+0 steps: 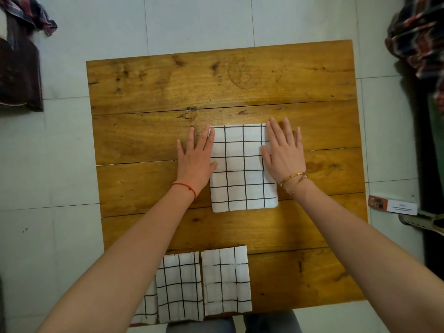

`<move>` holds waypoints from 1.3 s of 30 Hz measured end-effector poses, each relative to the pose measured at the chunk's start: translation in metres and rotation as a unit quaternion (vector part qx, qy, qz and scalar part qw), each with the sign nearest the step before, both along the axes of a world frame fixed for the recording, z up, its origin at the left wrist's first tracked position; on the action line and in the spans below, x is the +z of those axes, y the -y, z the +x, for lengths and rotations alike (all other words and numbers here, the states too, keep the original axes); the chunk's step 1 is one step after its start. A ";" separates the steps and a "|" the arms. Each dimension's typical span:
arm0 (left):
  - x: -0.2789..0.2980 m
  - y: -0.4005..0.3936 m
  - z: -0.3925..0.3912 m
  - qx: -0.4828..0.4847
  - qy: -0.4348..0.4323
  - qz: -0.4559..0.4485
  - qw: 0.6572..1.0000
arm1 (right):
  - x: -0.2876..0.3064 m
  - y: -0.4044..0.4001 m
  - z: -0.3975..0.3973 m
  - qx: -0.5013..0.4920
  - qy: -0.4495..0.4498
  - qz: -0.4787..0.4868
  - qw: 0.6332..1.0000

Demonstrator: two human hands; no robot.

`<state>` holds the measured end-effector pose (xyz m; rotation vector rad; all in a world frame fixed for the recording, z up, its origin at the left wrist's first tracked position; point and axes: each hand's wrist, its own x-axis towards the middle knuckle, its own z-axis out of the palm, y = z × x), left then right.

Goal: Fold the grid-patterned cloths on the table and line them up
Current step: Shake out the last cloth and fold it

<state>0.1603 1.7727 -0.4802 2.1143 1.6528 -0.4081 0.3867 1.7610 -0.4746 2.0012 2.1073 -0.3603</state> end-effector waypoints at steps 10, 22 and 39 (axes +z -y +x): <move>-0.004 0.026 -0.005 -0.020 0.039 0.038 0.998 | 0.000 -0.011 -0.046 0.167 -0.028 -0.075 0.983; 0.003 0.131 -0.026 -0.088 0.015 -0.004 0.996 | 0.011 -0.012 -0.063 0.114 -0.010 -0.142 0.983; 0.023 0.117 -0.008 0.234 0.182 0.057 0.953 | 0.019 0.024 -0.010 -0.239 -0.200 0.095 0.946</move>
